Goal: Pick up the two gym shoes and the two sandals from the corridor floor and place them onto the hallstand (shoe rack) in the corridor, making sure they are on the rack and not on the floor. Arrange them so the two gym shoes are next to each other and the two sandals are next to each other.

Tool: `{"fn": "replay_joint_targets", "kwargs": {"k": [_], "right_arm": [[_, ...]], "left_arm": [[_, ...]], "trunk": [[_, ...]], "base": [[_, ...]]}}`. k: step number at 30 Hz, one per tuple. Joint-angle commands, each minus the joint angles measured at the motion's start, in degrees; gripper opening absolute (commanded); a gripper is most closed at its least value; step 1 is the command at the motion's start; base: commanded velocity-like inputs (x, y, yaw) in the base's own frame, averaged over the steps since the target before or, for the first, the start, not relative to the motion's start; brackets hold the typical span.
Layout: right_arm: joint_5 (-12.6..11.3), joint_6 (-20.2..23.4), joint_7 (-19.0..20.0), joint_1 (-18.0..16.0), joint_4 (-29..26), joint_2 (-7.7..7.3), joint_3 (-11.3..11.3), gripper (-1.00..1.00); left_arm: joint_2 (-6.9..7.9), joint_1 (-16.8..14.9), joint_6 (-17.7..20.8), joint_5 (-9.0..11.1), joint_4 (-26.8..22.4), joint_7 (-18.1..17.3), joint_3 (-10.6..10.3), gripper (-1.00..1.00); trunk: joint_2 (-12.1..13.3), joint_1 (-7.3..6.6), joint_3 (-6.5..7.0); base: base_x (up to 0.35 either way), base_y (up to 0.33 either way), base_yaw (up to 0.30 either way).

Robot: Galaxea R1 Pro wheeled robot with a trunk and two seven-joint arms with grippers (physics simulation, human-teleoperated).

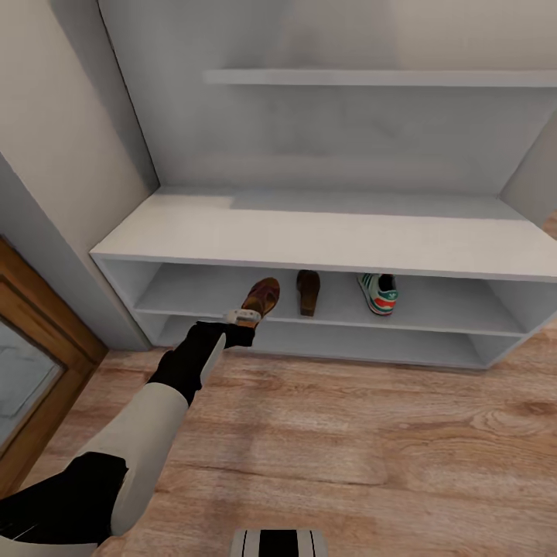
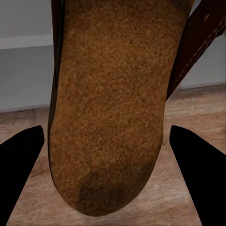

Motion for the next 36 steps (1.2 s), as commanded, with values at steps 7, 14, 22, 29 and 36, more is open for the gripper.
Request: {"fn": "replay_joint_targets", "kwargs": {"k": [7, 14, 22, 29, 36], "right_arm": [[-0.1, 0.3, -0.2, 0.0, -0.1, -0.01, 0.0, -1.00], [-0.2, 0.3, -0.2, 0.0, -0.1, -0.01, 0.0, -1.00], [-0.1, 0.3, -0.2, 0.0, -0.1, -0.01, 0.0, -1.00], [-0.1, 0.3, -0.2, 0.0, -0.1, 0.01, 0.0, -1.00], [-0.1, 0.3, -0.2, 0.0, -0.1, -0.01, 0.0, -1.00]], "left_arm": [[0.00, 0.0, 0.3, -0.3, -0.1, -0.2, 0.0, -1.00], [-0.07, 0.2, 0.7, -0.3, 1.6, -0.3, 0.0, -1.00], [-0.07, 0.4, 0.4, -0.3, 6.9, -0.3, 0.0, -1.00], [0.00, 1.0, 0.3, -0.4, 7.4, -0.3, 0.0, -1.00], [0.00, 1.1, 0.3, -0.4, 7.4, -0.3, 0.0, -1.00]], "trunk": [[0.0, 0.01, -0.05], [0.0, 0.01, -0.05], [0.0, 0.01, -0.05], [0.0, 0.01, -0.05], [0.0, 0.01, -0.05]], "base": [[0.038, -0.017, 0.000], [0.121, -0.043, 0.000], [0.031, -0.013, 0.000], [0.001, 0.000, 0.000], [0.023, -0.002, 0.000]]}}
